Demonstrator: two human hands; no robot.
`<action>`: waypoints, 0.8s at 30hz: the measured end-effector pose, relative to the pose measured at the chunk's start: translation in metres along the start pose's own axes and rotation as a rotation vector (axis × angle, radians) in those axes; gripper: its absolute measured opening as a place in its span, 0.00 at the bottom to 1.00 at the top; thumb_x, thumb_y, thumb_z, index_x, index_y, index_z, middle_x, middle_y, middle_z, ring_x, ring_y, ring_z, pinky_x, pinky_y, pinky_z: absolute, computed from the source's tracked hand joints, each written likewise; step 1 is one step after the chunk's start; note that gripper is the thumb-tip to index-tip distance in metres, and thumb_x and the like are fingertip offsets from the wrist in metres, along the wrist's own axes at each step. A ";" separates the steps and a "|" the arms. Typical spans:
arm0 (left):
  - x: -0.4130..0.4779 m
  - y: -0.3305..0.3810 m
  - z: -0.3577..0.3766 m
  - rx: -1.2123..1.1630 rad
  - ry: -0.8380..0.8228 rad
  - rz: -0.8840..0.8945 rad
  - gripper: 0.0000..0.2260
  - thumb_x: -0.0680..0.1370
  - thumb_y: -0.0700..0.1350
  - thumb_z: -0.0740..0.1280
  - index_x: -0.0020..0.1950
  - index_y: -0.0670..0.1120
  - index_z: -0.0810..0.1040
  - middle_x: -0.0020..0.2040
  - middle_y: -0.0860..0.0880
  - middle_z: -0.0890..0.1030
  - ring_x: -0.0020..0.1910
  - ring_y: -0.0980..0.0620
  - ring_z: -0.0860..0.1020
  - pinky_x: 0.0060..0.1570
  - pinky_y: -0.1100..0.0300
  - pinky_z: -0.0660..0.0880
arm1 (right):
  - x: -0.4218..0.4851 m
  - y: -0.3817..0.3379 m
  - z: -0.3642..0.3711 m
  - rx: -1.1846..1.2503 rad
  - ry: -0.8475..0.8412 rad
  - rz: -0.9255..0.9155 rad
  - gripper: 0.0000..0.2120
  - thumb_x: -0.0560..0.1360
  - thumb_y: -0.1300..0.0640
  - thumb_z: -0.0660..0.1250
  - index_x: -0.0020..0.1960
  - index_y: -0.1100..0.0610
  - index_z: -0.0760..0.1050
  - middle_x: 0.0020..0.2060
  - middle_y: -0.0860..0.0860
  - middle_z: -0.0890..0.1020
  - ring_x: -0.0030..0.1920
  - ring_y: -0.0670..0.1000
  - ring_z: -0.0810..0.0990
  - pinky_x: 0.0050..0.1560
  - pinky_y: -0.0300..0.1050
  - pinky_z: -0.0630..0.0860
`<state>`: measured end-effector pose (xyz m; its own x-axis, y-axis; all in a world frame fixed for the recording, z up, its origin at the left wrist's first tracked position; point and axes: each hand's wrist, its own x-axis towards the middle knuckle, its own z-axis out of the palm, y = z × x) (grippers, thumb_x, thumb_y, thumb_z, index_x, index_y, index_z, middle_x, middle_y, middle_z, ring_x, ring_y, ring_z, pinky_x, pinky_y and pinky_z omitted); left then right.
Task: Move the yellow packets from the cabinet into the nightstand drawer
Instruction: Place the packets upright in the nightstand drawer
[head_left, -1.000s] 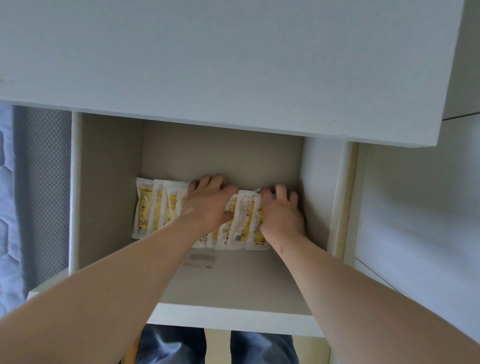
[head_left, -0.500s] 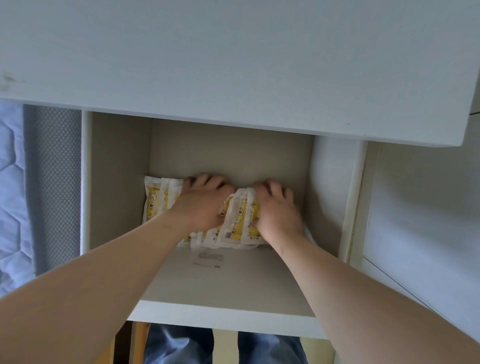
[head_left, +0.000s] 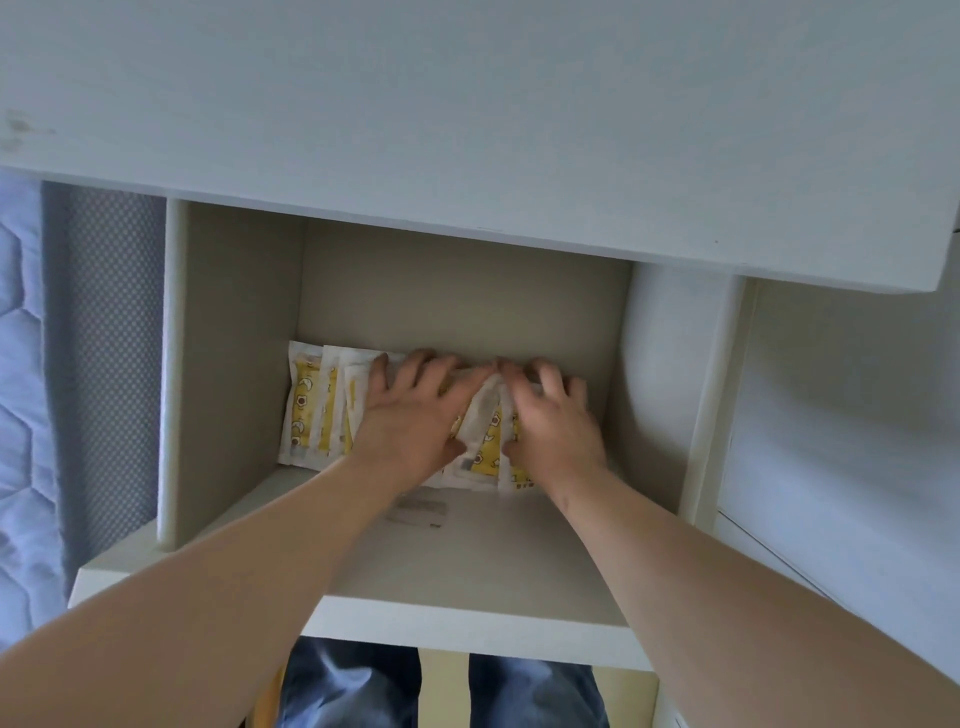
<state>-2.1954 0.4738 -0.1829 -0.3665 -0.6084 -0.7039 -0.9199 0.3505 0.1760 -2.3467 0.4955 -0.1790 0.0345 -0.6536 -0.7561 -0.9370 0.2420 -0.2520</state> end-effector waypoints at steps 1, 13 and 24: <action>0.000 -0.003 0.000 0.006 -0.006 -0.018 0.40 0.72 0.61 0.66 0.76 0.60 0.44 0.74 0.53 0.53 0.75 0.47 0.48 0.71 0.39 0.45 | 0.000 0.000 0.001 -0.011 0.009 0.008 0.30 0.74 0.59 0.65 0.72 0.46 0.59 0.68 0.50 0.60 0.64 0.58 0.61 0.55 0.50 0.71; -0.015 -0.018 -0.016 -0.038 -0.084 -0.068 0.43 0.72 0.59 0.67 0.76 0.59 0.41 0.77 0.54 0.44 0.76 0.44 0.38 0.70 0.36 0.39 | -0.012 -0.021 -0.005 -0.005 -0.009 0.055 0.43 0.71 0.45 0.70 0.76 0.46 0.47 0.75 0.50 0.51 0.73 0.59 0.53 0.69 0.55 0.59; -0.088 -0.027 -0.082 -0.148 0.094 -0.198 0.37 0.73 0.55 0.68 0.76 0.56 0.50 0.77 0.49 0.51 0.76 0.44 0.48 0.71 0.39 0.51 | -0.078 -0.074 -0.058 0.075 0.106 0.095 0.34 0.73 0.48 0.68 0.74 0.46 0.54 0.76 0.51 0.51 0.74 0.58 0.52 0.71 0.56 0.56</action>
<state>-2.1497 0.4592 -0.0691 -0.1825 -0.7208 -0.6686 -0.9828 0.1144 0.1449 -2.2998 0.4873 -0.0664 -0.0935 -0.6966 -0.7113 -0.9056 0.3563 -0.2299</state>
